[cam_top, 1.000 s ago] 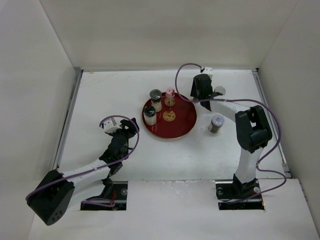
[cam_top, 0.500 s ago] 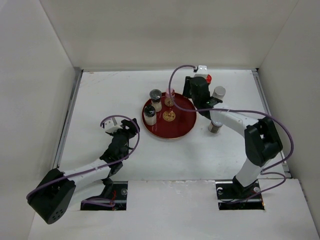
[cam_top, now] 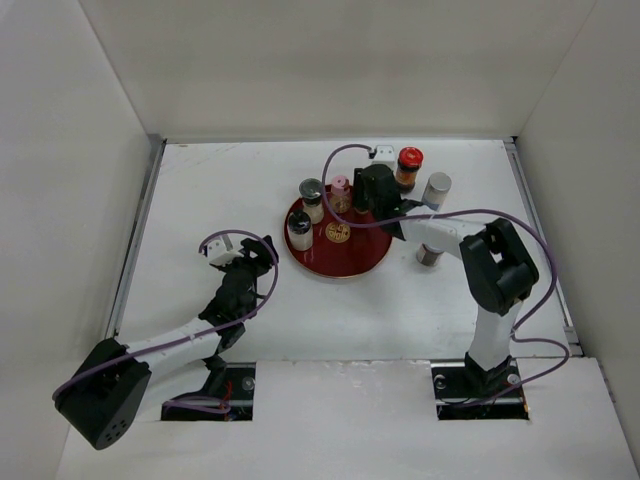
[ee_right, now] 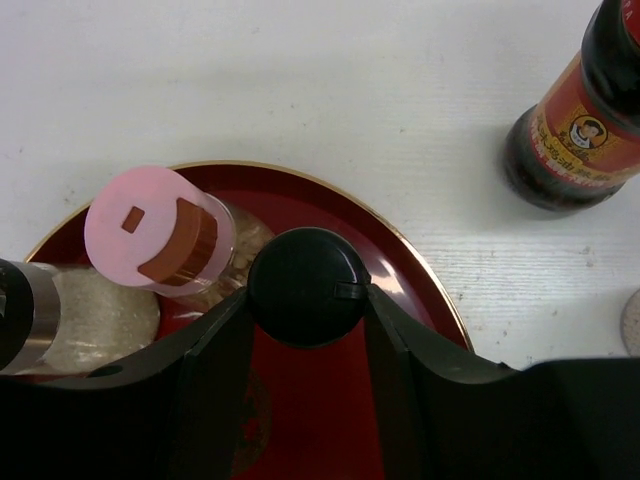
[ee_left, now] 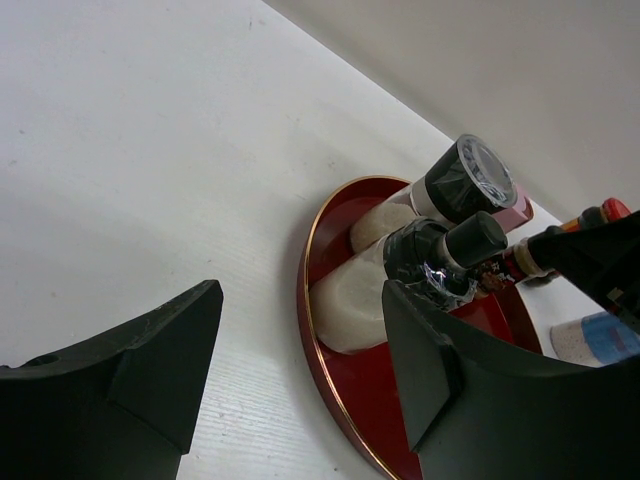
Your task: Organize the condiment bottles
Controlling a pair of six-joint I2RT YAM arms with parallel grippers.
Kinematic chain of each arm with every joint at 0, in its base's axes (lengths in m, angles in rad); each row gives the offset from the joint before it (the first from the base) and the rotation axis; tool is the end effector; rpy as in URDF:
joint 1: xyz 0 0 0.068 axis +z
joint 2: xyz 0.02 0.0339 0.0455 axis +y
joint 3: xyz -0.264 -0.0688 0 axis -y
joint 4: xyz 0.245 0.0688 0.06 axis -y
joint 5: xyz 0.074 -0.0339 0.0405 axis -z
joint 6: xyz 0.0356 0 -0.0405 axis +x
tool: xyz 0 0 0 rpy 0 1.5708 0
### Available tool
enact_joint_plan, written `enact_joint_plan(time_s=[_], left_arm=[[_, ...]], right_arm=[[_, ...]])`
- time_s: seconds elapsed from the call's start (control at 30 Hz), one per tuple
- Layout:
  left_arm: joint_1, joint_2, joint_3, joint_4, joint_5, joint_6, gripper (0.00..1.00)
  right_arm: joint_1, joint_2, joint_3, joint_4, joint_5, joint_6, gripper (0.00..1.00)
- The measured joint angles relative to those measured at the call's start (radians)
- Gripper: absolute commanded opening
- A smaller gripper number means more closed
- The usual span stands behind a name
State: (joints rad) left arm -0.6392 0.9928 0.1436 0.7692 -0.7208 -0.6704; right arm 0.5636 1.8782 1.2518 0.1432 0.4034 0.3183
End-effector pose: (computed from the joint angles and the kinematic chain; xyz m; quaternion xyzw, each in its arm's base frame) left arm 0.1609 -0.0904 0.1823 -0.2499 0.6838 -0.1810 0.6612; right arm 0.3693 0.2169 0.2205 0.0003 0.8448 0.0613 0.5316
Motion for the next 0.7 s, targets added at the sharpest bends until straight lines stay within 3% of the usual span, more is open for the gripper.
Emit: enact_joint_plan(time_s=[0.23, 0.47, 0.7], left_arm=[[0.0, 0.0, 0.0, 0.0, 0.0, 0.0, 0.64], [0.001, -0.002, 0.0, 0.003, 0.0, 0.0, 0.64], [0.003, -0.002, 0.0, 0.003, 0.002, -0.001, 0.64]], right_arm=[[0.0, -0.008, -0.026, 0.013, 0.0, 0.012, 0.7], [-0.009, -0.135, -0.052, 0.002, -0.012, 0.01, 0.73], [-0.16, -0.188, 0.042, -0.043, -0.018, -0.005, 0.85]])
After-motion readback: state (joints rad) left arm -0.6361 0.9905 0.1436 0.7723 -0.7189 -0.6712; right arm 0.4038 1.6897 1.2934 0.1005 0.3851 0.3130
